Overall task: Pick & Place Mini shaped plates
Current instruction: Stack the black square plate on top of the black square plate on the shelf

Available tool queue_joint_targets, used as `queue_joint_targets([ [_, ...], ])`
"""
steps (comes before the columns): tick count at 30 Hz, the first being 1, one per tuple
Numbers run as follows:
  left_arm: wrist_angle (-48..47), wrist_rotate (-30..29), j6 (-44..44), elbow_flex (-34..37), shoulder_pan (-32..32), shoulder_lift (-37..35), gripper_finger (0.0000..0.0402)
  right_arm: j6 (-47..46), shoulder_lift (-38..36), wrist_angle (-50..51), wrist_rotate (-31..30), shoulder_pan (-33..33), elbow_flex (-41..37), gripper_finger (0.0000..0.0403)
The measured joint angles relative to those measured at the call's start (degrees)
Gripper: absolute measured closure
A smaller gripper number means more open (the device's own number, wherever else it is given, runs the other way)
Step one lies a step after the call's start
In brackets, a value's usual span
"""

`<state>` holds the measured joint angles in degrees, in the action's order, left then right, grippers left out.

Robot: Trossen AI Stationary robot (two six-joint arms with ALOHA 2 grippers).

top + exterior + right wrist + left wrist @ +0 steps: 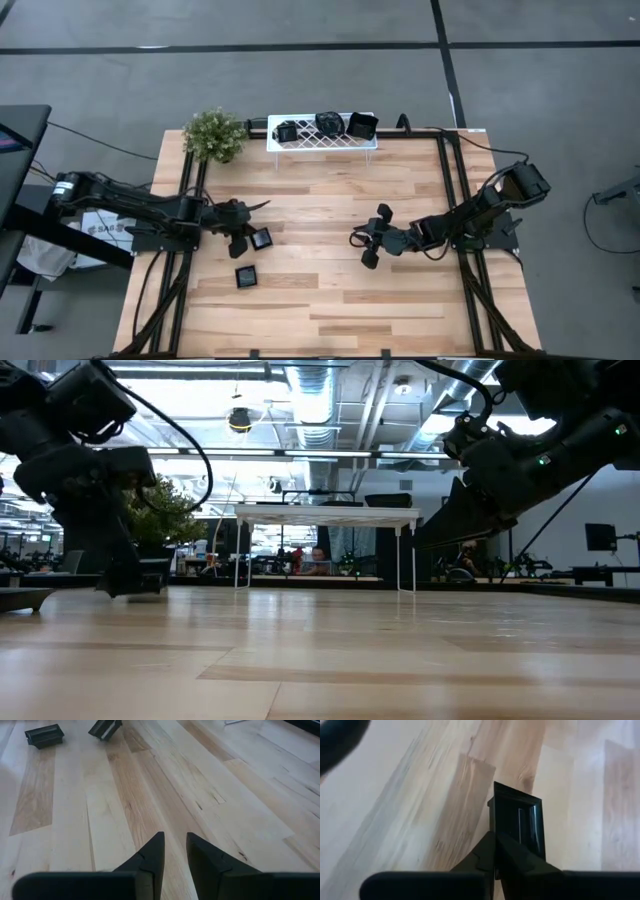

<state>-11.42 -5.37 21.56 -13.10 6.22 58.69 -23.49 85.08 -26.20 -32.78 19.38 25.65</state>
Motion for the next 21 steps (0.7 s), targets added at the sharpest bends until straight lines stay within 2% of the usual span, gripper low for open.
queue_joint_targets([
  [10, 2.2, -1.0, -0.8, 0.0, 0.0, -3.3, 0.0386, 0.0, 0.0, 0.0, 0.0, 0.0, 0.0, 0.0327],
  [18, 10.3, -1.2, -5.1, 0.0, 0.0, -4.3, 0.0385, 0.0, 0.0, 0.0, 0.0, 0.0, 0.0, 0.0327],
  [21, 12.6, -3.2, -5.3, 0.0, 0.0, -4.3, 0.0385, 0.0, 0.0, 0.0, 0.0, 0.0, 0.0, 0.0327],
])
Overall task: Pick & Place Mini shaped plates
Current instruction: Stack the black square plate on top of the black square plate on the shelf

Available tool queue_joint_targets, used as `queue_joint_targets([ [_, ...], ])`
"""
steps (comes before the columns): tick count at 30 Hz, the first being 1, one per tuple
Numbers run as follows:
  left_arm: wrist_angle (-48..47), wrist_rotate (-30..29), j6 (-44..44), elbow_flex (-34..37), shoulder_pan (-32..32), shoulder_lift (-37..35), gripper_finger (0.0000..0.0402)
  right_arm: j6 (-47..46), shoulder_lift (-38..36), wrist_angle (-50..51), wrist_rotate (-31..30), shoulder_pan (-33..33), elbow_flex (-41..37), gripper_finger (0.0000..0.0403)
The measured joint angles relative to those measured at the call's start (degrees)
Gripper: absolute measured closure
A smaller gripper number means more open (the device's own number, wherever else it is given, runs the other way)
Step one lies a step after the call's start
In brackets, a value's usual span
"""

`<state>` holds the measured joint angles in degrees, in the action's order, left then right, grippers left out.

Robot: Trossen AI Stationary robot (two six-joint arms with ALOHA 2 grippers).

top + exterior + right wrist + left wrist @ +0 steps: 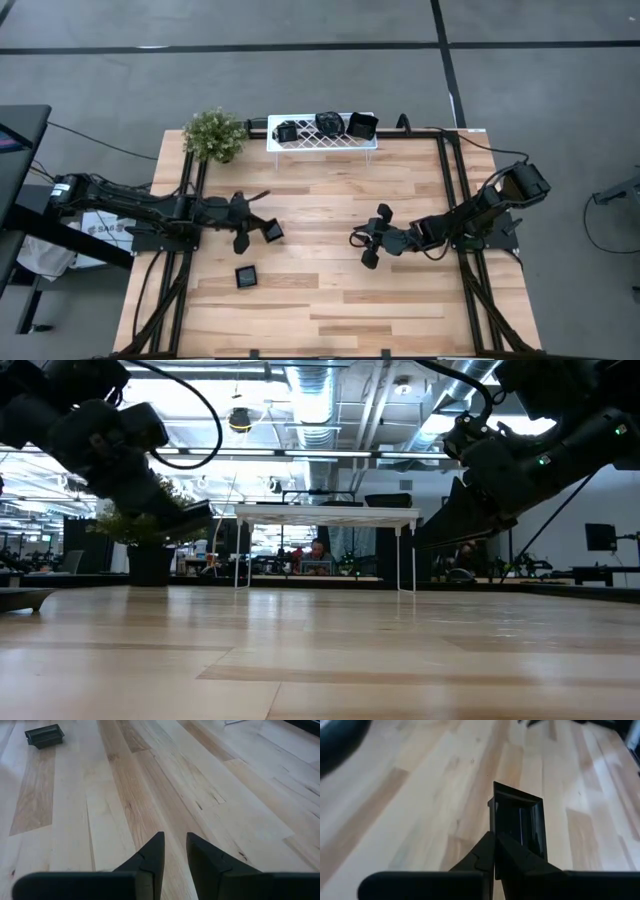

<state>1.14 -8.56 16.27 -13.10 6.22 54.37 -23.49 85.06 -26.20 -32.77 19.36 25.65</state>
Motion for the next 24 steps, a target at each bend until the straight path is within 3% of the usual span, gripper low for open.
queue_joint_targets([
  [15, 16.1, -12.0, 2.1, 0.0, 0.0, 0.0, 0.0385, 0.5, 0.0, -0.1, -0.1, 0.0, 0.0, 0.0327],
  [24, 17.5, -18.4, 7.7, 0.0, 0.0, 0.5, 0.0385, 12.2, 0.4, -7.1, 2.4, 0.8, 0.0, 0.0327],
])
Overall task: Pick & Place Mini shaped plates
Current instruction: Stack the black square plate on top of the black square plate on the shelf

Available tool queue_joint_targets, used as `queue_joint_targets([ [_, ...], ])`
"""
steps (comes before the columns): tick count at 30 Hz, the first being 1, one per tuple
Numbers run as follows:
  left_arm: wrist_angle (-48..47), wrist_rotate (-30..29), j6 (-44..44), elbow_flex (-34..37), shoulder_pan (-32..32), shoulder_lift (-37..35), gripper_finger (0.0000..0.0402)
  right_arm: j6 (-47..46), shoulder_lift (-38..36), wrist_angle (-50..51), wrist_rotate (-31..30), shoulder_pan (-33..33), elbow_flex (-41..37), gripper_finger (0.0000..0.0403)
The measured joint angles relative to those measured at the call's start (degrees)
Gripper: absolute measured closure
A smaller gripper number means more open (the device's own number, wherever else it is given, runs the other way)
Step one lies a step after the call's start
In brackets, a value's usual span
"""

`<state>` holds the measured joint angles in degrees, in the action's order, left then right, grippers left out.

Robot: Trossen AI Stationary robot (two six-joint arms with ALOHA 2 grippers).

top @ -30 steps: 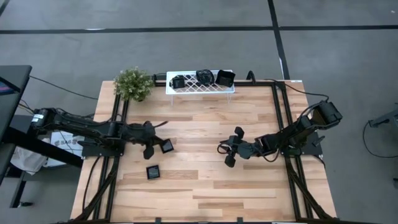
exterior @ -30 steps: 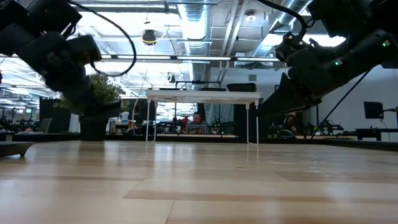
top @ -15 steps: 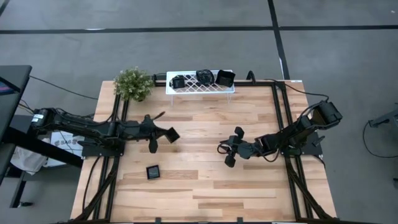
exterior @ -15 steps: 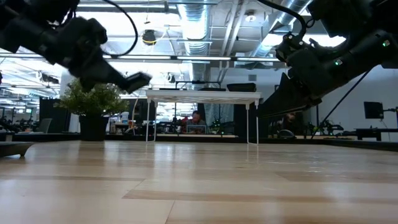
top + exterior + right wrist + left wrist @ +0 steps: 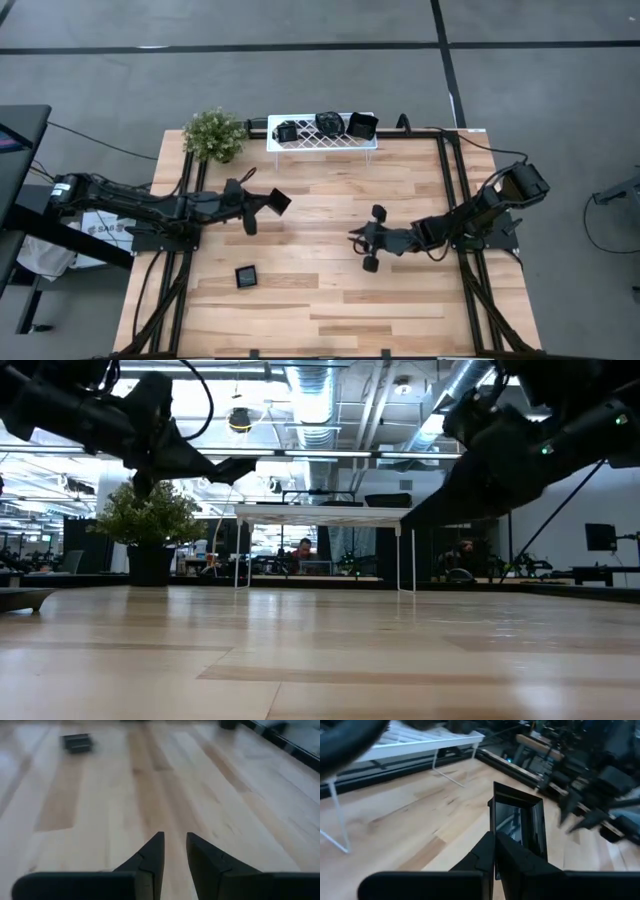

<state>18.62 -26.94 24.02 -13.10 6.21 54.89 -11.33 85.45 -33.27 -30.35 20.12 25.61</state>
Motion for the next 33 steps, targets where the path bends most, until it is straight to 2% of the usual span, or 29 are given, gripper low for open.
queue_joint_targets([
  [6, 0.7, -2.8, 3.5, 0.0, 0.0, 2.4, 0.0385, 12.5, 0.0, -5.9, 8.1, 2.5, 0.0, 0.0328],
  [10, 2.7, -6.2, 3.5, 0.0, 0.0, 3.7, 0.0385, 16.5, 0.0, -8.6, 9.4, 4.4, 0.0, 0.0334],
  [25, 19.5, -13.1, 1.0, 0.0, -0.3, 9.0, 0.0385, 15.9, 0.1, -9.3, 9.4, 3.0, 0.0, 0.0338],
  [33, 24.9, -14.0, -0.2, 0.0, -5.4, 9.4, 0.0385, 15.8, 0.1, -10.3, 9.4, 3.0, 0.0, 0.0338],
])
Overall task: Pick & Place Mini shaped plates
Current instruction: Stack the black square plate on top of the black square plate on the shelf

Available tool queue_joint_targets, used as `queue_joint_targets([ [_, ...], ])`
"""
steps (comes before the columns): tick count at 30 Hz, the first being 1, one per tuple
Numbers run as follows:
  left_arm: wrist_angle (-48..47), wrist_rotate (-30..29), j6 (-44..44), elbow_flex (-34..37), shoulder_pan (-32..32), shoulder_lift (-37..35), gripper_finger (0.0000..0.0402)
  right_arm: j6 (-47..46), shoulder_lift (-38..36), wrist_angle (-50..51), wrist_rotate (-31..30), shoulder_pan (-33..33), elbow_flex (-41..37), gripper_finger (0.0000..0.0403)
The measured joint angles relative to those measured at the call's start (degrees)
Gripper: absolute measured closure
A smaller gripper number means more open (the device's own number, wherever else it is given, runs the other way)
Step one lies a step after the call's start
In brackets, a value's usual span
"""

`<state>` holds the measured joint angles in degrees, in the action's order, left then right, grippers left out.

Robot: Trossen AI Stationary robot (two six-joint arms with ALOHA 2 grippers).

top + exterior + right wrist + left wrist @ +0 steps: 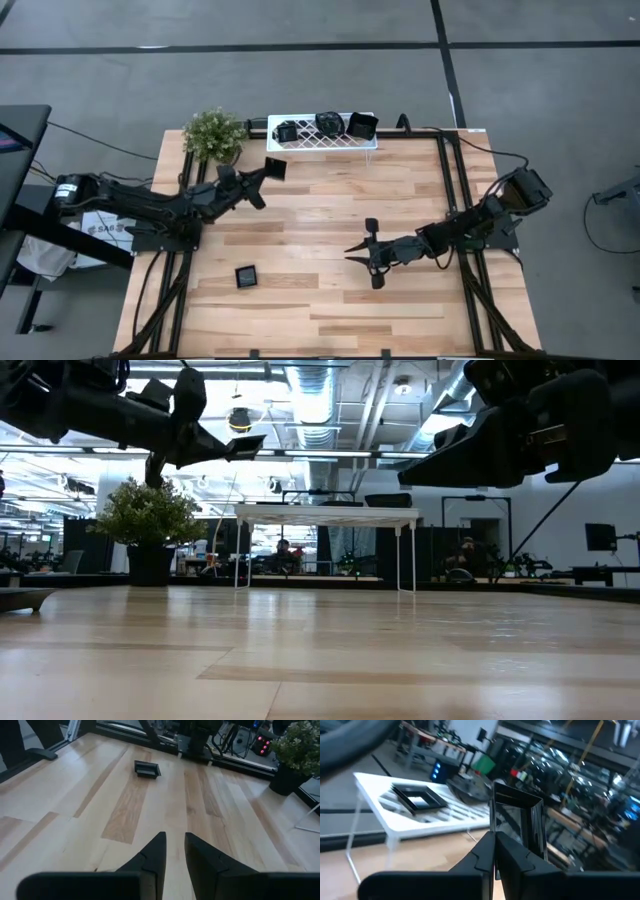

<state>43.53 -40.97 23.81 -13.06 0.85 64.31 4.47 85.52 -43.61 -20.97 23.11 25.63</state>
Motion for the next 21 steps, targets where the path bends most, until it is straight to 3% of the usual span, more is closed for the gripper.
queue_joint_targets([
  [10, 6.5, 0.0, -0.3, -0.6, -8.0, 0.0, 0.0385, 0.0, 0.0, -0.8, 0.0, 0.0, 0.0, 0.0338],
  [21, 6.5, 0.5, -9.7, -10.7, -9.7, 5.9, 0.0385, 0.6, 0.0, -2.3, 0.0, -0.2, 0.0, 0.0338],
])
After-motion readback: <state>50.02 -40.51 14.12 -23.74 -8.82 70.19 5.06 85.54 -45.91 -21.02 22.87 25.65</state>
